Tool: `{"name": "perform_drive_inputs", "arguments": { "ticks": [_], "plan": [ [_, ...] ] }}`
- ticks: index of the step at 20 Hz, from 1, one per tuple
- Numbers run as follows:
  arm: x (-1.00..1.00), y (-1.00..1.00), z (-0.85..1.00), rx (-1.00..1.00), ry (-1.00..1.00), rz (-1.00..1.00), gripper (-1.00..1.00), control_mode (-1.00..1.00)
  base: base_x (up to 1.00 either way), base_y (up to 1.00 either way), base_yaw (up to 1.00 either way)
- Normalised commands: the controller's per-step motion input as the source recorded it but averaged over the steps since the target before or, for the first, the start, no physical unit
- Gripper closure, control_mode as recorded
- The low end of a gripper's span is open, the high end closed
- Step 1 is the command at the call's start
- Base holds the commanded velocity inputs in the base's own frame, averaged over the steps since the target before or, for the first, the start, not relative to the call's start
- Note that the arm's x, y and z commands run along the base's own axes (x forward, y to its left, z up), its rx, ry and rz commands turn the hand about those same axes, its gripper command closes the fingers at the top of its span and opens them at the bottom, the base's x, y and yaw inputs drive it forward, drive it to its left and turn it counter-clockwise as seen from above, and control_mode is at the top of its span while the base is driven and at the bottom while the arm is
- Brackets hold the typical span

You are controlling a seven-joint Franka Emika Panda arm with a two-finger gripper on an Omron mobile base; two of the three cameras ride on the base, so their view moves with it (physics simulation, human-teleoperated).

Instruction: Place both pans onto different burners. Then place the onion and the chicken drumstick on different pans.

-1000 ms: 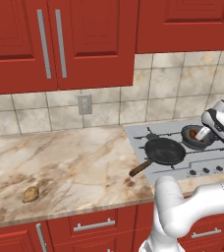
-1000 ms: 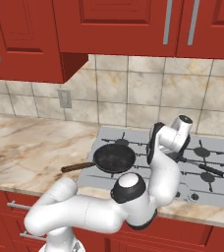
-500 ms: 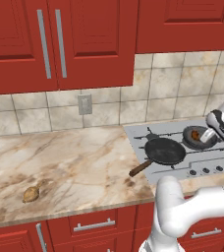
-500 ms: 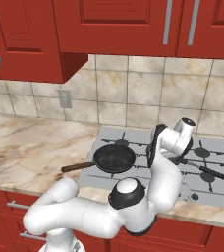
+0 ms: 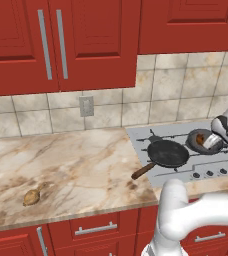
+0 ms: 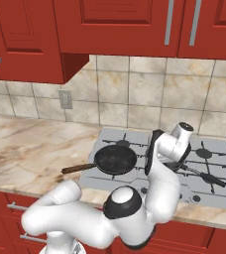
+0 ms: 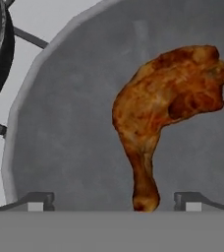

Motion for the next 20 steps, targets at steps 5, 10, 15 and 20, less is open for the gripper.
{"name": "perform_drive_inputs", "arguments": {
  "ticks": [5, 10, 15, 20],
  "plan": [
    [0.03, 0.57, 0.48, -0.05, 0.00, -0.11, -1.00, -1.00, 0.00, 0.00, 0.00],
    [0.15, 0.35, 0.64, -0.05, 0.00, -0.09, -1.00, -1.00, 0.00, 0.00, 0.00],
    [0.00, 0.30, 0.67, -0.03, 0.00, -0.07, -1.00, -1.00, 0.00, 0.00, 0.00],
    [-0.26, 0.36, 0.61, -0.04, 0.00, -0.08, -1.00, -1.00, 0.00, 0.00, 0.00]
  ]
}}
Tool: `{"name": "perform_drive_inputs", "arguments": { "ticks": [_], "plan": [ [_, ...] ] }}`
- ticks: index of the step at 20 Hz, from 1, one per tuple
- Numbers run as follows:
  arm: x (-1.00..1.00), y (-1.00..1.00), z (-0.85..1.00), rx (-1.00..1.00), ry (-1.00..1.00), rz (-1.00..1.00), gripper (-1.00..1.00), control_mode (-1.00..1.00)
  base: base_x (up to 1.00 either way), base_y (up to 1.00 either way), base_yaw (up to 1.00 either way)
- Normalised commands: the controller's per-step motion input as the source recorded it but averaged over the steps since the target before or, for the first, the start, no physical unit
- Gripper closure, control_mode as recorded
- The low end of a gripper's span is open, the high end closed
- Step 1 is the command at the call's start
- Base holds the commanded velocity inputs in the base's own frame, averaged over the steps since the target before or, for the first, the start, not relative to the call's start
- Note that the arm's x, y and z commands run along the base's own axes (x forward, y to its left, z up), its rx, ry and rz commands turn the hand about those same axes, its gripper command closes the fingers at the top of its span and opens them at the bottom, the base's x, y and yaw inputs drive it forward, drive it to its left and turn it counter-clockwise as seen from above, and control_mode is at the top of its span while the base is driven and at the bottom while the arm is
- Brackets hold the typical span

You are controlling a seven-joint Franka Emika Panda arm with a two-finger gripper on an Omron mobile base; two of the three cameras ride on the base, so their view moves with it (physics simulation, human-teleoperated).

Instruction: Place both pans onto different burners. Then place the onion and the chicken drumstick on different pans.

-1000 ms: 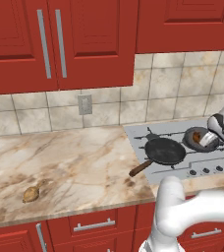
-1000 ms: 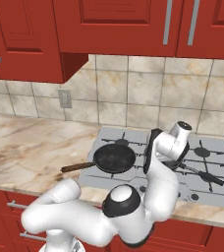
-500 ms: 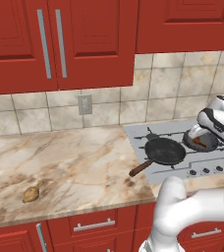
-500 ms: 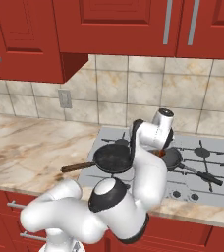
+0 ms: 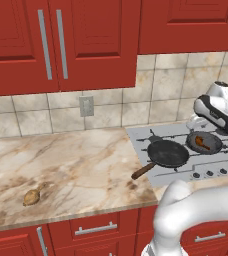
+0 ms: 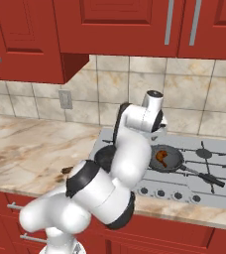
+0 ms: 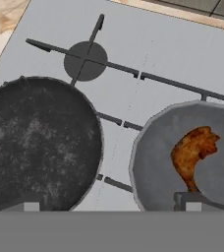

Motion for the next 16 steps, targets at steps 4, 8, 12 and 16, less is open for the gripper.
{"name": "perform_drive_inputs", "arguments": {
  "ticks": [4, 8, 12, 16],
  "plan": [
    [-0.61, 0.34, 0.29, -0.03, -0.02, -0.11, -1.00, -1.00, 0.00, 0.00, 0.00],
    [-0.70, 0.43, 0.14, -0.03, -0.05, -0.11, -1.00, -1.00, 0.00, 0.00, 0.00],
    [-0.72, 0.52, 0.09, -0.04, -0.04, -0.10, -1.00, -1.00, 0.00, 0.00, 0.00],
    [-0.65, 0.64, 0.08, -0.02, -0.05, -0.11, -1.00, -1.00, 0.00, 0.00, 0.00]
  ]
}}
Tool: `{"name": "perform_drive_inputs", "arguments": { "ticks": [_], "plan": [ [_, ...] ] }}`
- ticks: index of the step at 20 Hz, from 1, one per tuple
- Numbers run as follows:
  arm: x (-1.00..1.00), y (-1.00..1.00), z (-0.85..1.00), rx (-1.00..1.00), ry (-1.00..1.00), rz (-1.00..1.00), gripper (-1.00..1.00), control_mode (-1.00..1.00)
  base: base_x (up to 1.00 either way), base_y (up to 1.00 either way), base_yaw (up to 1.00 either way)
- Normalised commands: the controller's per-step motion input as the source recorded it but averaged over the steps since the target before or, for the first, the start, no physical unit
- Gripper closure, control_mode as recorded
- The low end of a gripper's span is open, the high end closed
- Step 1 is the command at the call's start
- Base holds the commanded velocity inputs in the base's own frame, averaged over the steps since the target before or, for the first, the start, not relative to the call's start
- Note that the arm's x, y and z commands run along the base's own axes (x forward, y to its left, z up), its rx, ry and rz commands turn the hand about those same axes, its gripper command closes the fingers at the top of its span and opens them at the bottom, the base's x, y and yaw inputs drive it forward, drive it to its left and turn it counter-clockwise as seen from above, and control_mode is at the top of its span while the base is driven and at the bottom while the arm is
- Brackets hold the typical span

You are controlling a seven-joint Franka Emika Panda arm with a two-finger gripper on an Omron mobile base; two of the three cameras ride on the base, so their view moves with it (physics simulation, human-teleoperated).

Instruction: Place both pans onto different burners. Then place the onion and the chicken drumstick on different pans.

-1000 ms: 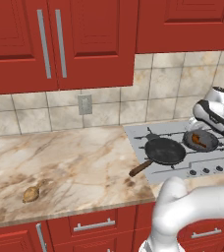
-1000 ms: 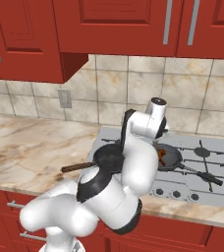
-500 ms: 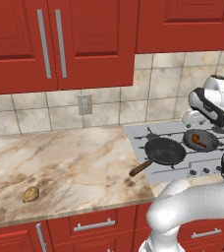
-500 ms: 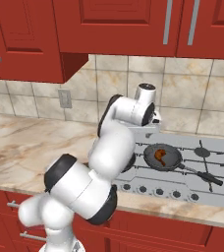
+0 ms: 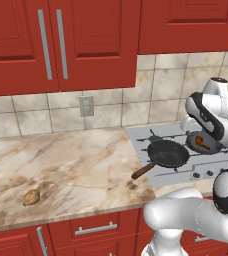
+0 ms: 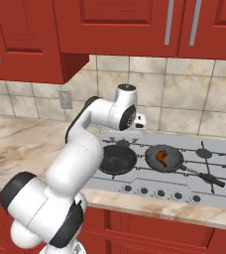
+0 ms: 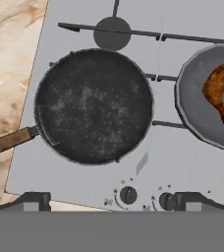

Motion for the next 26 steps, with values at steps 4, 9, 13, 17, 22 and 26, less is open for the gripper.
{"name": "perform_drive_inputs", "arguments": {
  "ticks": [4, 9, 13, 17, 22, 26],
  "plan": [
    [-0.60, 0.72, 0.01, 0.00, -0.06, -0.11, -1.00, -1.00, 0.00, 0.00, 0.00],
    [-0.44, 0.82, 0.00, 0.00, -0.08, -0.11, -1.00, -1.00, 0.00, 0.00, 0.00],
    [-0.36, 0.85, 0.02, 0.00, -0.07, -0.10, -1.00, -1.00, 0.00, 0.00, 0.00],
    [-0.36, 0.85, 0.00, 0.00, -0.07, -0.10, -1.00, -1.00, 0.00, 0.00, 0.00],
    [-0.31, 0.81, 0.00, 0.00, -0.06, -0.10, -1.00, -1.00, 0.00, 0.00, 0.00],
    [-0.18, 0.90, 0.00, 0.00, -0.04, -0.08, -1.00, -1.00, 0.00, 0.00, 0.00]
  ]
}}
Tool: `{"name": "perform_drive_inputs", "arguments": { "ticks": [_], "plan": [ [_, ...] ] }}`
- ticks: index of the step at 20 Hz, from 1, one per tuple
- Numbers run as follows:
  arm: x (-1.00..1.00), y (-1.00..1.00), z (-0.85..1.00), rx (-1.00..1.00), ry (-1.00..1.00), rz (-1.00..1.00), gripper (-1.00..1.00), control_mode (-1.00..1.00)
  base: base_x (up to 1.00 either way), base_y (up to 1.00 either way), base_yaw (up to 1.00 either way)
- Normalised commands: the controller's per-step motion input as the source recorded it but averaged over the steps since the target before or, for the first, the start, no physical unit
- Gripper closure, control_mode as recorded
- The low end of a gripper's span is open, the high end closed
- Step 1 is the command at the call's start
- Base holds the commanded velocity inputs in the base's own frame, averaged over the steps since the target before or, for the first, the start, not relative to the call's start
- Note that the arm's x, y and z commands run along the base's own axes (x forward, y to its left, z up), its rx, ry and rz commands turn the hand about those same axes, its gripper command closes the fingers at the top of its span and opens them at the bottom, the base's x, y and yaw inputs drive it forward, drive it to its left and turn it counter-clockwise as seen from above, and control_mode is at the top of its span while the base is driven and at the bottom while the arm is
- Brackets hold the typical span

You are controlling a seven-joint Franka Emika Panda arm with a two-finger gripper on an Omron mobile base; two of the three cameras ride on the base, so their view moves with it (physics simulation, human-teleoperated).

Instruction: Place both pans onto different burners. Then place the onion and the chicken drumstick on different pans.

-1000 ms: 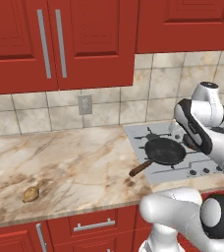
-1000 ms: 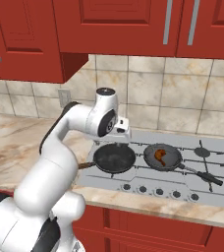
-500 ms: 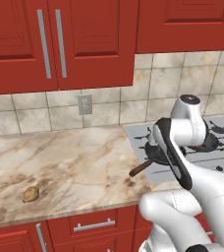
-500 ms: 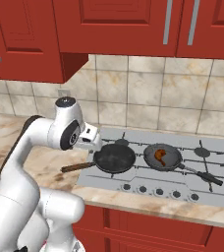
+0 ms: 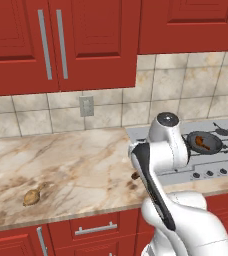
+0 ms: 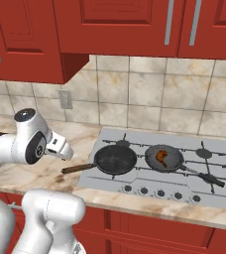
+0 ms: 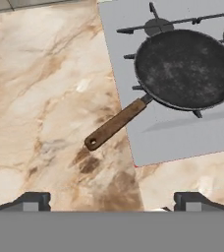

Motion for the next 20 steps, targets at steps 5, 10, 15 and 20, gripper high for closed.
{"name": "perform_drive_inputs", "arguments": {
  "ticks": [5, 10, 15, 20],
  "plan": [
    [-0.12, 0.96, 0.00, 0.00, -0.02, -0.08, -1.00, -1.00, 0.00, 0.00, 0.00],
    [-0.15, 0.97, 0.00, -0.01, -0.03, -0.09, -1.00, -1.00, 0.00, 0.00, 0.00],
    [-0.08, 0.86, 0.00, 0.00, -0.05, -0.09, -1.00, -1.00, 0.00, 0.00, 0.00],
    [0.00, 0.60, 0.00, 0.10, 0.00, -0.02, -1.00, -1.00, 0.00, 0.00, 0.00]
  ]
}}
